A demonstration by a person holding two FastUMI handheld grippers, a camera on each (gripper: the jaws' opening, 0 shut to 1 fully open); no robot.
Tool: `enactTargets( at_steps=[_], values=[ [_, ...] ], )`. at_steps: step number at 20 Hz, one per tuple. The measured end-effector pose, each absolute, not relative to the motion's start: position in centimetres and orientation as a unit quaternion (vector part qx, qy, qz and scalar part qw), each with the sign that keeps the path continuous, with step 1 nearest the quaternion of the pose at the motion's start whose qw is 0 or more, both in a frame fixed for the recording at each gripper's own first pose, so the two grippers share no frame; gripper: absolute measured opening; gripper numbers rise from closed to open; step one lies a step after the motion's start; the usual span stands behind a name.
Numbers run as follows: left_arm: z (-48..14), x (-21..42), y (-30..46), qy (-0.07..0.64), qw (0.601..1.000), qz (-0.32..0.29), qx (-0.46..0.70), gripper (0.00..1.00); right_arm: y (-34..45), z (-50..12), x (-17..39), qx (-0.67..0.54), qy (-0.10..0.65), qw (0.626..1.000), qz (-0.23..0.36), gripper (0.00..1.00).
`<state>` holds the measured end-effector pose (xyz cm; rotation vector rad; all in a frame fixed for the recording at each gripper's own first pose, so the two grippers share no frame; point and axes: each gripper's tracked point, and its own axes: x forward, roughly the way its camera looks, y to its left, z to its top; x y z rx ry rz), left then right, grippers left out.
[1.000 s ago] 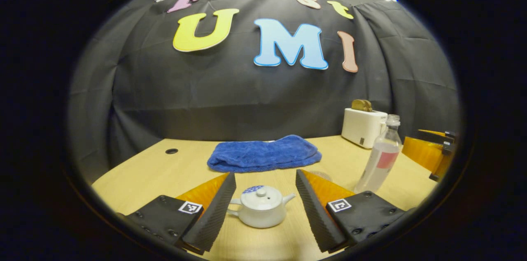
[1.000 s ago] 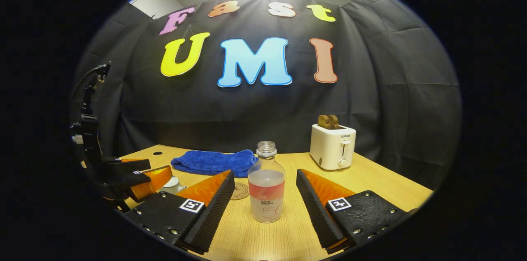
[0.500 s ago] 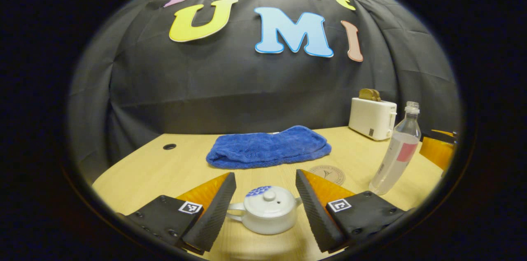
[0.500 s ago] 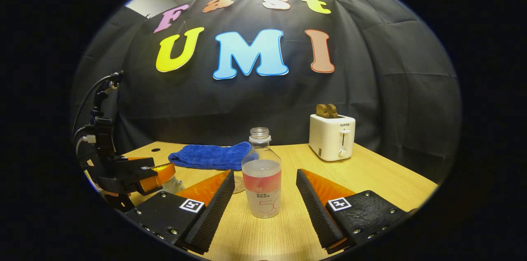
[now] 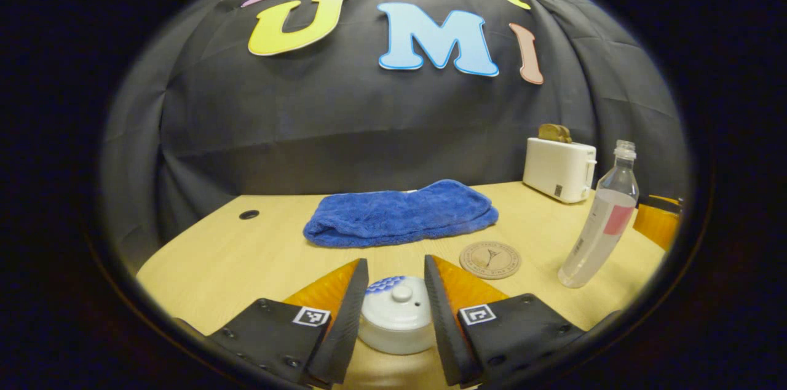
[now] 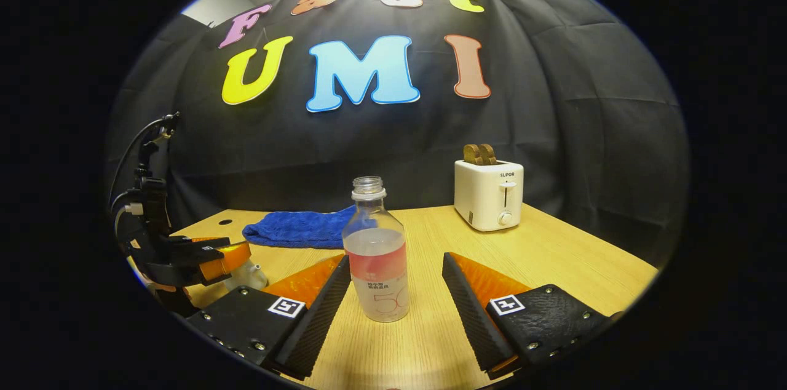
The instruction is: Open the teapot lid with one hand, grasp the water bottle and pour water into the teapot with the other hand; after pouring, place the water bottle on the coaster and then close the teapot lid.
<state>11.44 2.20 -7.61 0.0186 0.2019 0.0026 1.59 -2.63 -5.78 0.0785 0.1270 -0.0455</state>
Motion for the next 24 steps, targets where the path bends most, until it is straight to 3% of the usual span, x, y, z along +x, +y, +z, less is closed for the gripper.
enactTargets(
  at_steps=[2,5,7,9,12,14,24],
  values=[
    [-7.3,11.7,2.1,0.098,0.995,0.004,0.019,0.64,-2.7,-6.1,1.6,0.04,0.066,0.997,-0.024,0.94],
    [-7.5,11.9,1.9,0.102,0.995,-0.002,0.019,0.31,-2.8,-6.4,1.6,0.042,0.07,0.996,-0.024,0.94],
    [-8.3,11.9,2.1,0.104,0.994,-0.003,0.017,0.35,-2.9,-6.5,1.6,0.044,0.071,0.996,-0.026,0.94],
    [-7.5,11.8,2.0,0.102,0.995,-0.004,0.007,0.16,-3.0,-6.4,1.5,0.046,0.071,0.996,-0.027,0.94],
    [-7.1,11.9,2.0,0.103,0.995,-0.003,0.014,0.15,-3.0,-6.3,1.6,0.046,0.069,0.996,-0.027,0.94],
    [-7.2,12.1,2.2,0.102,0.995,-0.004,0.011,0.09,-3.0,-6.3,1.6,0.045,0.07,0.996,-0.026,0.94],
    [-6.1,12.1,2.5,0.089,0.996,-0.015,-0.01,0.08,-2.7,-6.7,1.8,0.045,0.074,0.996,-0.021,0.94]
  ],
)
